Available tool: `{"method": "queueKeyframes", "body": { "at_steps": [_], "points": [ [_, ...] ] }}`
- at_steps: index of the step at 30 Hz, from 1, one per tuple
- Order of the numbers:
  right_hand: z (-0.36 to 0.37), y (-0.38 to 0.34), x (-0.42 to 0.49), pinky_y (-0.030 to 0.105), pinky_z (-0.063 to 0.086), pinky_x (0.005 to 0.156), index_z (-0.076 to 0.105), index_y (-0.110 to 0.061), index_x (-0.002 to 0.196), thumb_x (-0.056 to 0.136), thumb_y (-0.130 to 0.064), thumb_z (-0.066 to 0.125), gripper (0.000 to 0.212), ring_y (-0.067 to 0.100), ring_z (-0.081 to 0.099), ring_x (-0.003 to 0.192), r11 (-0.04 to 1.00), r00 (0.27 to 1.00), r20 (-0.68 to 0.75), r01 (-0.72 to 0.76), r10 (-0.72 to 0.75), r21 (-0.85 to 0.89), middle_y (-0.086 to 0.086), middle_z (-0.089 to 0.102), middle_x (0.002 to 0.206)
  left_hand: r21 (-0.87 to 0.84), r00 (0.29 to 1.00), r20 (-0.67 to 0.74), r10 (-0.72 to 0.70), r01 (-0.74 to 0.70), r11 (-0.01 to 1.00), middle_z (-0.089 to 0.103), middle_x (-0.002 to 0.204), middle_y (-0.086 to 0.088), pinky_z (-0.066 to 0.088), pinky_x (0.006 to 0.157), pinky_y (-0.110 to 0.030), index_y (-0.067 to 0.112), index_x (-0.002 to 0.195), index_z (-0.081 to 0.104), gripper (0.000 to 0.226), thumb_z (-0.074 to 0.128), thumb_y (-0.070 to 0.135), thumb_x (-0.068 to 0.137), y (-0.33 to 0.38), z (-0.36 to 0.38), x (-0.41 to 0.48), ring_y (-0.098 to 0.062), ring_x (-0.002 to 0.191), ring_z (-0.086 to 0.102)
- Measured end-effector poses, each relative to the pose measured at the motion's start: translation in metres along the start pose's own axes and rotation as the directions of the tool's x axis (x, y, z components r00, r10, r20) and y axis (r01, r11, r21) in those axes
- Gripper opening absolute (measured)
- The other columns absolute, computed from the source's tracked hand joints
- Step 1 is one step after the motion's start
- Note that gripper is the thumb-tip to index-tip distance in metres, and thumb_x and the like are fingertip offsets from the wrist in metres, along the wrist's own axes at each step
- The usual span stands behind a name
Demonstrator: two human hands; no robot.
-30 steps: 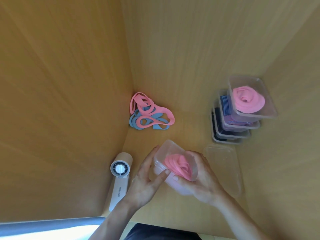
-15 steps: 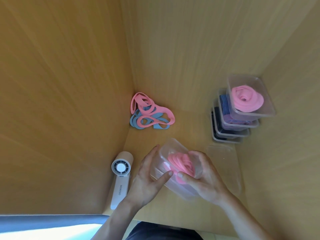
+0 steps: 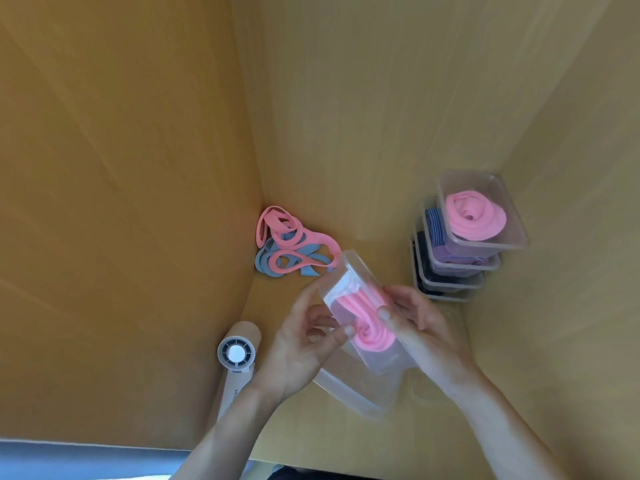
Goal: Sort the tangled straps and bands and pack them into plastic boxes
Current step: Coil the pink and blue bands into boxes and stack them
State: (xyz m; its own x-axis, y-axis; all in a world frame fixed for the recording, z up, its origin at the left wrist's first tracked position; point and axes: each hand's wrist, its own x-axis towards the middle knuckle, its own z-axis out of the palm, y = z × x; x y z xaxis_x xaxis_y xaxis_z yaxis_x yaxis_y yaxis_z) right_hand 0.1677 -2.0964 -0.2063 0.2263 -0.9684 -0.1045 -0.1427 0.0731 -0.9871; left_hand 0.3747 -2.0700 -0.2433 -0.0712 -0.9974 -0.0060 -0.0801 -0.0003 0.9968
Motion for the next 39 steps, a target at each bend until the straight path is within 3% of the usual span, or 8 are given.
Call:
{"method": "queueKeyframes", "body": {
  "at_steps": [3, 7, 14, 23, 25, 29, 35, 39],
  "points": [
    [-0.012, -0.015, -0.006, 0.045, 0.038, 0.115, 0.055, -0.027, 0.137, 0.070, -0.066, 0.079, 0.082, 0.011, 0.055, 0.131, 0.996, 0.995, 0.080, 0.062, -0.057, -0.065, -0.008, 0.063, 0.137, -0.193, 0.999, 0.017, -0.049, 0.052, 0.980, 0.070, 0.102, -0.025, 0.054, 0.094, -0.056, 0.040, 0.142, 0.045, 0.074, 0.083, 0.043, 0.078, 0.011, 0.002, 0.011, -0.043, 0.099, 0.066],
    [-0.020, -0.024, -0.017, 0.021, 0.031, 0.115, 0.048, -0.038, 0.146, 0.076, -0.058, 0.081, 0.080, 0.005, 0.039, 0.144, 0.914, 0.955, 0.122, 0.294, -0.270, -0.281, -0.020, 0.045, 0.152, -0.360, 0.994, -0.008, -0.108, 0.098, 0.928, 0.072, 0.100, -0.026, 0.059, 0.085, -0.041, 0.023, 0.143, 0.045, 0.067, 0.077, 0.031, 0.085, 0.019, 0.007, 0.021, -0.037, 0.096, 0.071],
    [-0.024, -0.017, -0.020, 0.022, 0.032, 0.113, 0.034, -0.043, 0.150, 0.069, -0.029, 0.091, 0.100, 0.006, 0.043, 0.138, 0.634, 0.830, 0.024, 0.444, -0.558, -0.633, -0.024, 0.042, 0.151, -0.490, 0.979, 0.095, -0.183, 0.206, 0.847, 0.070, 0.109, -0.026, 0.057, 0.090, -0.046, 0.021, 0.140, 0.052, 0.067, 0.081, 0.036, 0.081, 0.026, 0.028, 0.029, -0.034, 0.092, 0.069],
    [-0.028, -0.037, -0.017, 0.038, 0.045, 0.107, 0.058, -0.021, 0.140, 0.079, -0.029, 0.082, 0.066, 0.013, 0.050, 0.137, 0.445, 0.668, 0.039, 0.536, -0.743, -0.717, -0.013, 0.049, 0.151, -0.469, 0.977, 0.118, -0.179, 0.213, 0.857, 0.069, 0.120, -0.020, 0.051, 0.092, -0.052, 0.027, 0.144, 0.049, 0.061, 0.064, 0.050, 0.089, 0.032, 0.039, 0.039, -0.036, 0.097, 0.070],
    [-0.031, -0.046, -0.013, 0.042, 0.044, 0.109, 0.058, -0.017, 0.140, 0.081, -0.024, 0.082, 0.064, 0.019, 0.050, 0.138, 0.385, 0.601, 0.032, 0.551, -0.798, -0.740, -0.008, 0.050, 0.151, -0.508, 0.973, 0.104, -0.206, 0.230, 0.830, 0.069, 0.125, -0.018, 0.055, 0.085, -0.046, 0.033, 0.145, 0.046, 0.058, 0.060, 0.050, 0.092, 0.031, 0.034, 0.041, -0.036, 0.095, 0.070],
    [-0.048, -0.063, 0.006, 0.053, 0.041, 0.108, 0.054, -0.021, 0.141, 0.080, -0.024, 0.082, 0.067, 0.024, 0.050, 0.135, 0.308, 0.517, -0.035, 0.452, -0.855, -0.837, -0.002, 0.053, 0.146, -0.522, 0.973, 0.083, -0.215, 0.226, 0.822, 0.072, 0.120, -0.014, 0.056, 0.079, -0.039, 0.034, 0.142, 0.048, 0.055, 0.048, 0.046, 0.088, 0.025, 0.022, 0.039, -0.034, 0.091, 0.071],
    [-0.081, -0.060, 0.047, 0.051, 0.037, 0.106, 0.058, -0.023, 0.137, 0.068, -0.017, 0.089, 0.076, 0.027, 0.050, 0.132, 0.355, 0.563, -0.230, 0.122, -0.794, -0.927, -0.004, 0.055, 0.144, -0.526, 0.953, 0.074, -0.293, 0.288, 0.800, 0.075, 0.103, -0.020, 0.058, 0.052, -0.031, 0.020, 0.128, 0.058, 0.039, 0.049, 0.028, 0.090, 0.013, 0.016, 0.036, -0.031, 0.068, 0.073],
    [-0.093, -0.061, 0.068, 0.054, 0.035, 0.109, 0.061, -0.023, 0.133, 0.060, -0.014, 0.090, 0.079, 0.028, 0.051, 0.130, 0.322, 0.565, -0.288, -0.042, -0.773, -0.946, -0.002, 0.058, 0.141, -0.517, 0.945, 0.088, -0.315, 0.314, 0.797, 0.076, 0.097, -0.020, 0.056, 0.047, -0.030, 0.016, 0.122, 0.060, 0.028, 0.041, 0.017, 0.101, 0.006, 0.009, 0.031, -0.031, 0.063, 0.072]
  ]
}}
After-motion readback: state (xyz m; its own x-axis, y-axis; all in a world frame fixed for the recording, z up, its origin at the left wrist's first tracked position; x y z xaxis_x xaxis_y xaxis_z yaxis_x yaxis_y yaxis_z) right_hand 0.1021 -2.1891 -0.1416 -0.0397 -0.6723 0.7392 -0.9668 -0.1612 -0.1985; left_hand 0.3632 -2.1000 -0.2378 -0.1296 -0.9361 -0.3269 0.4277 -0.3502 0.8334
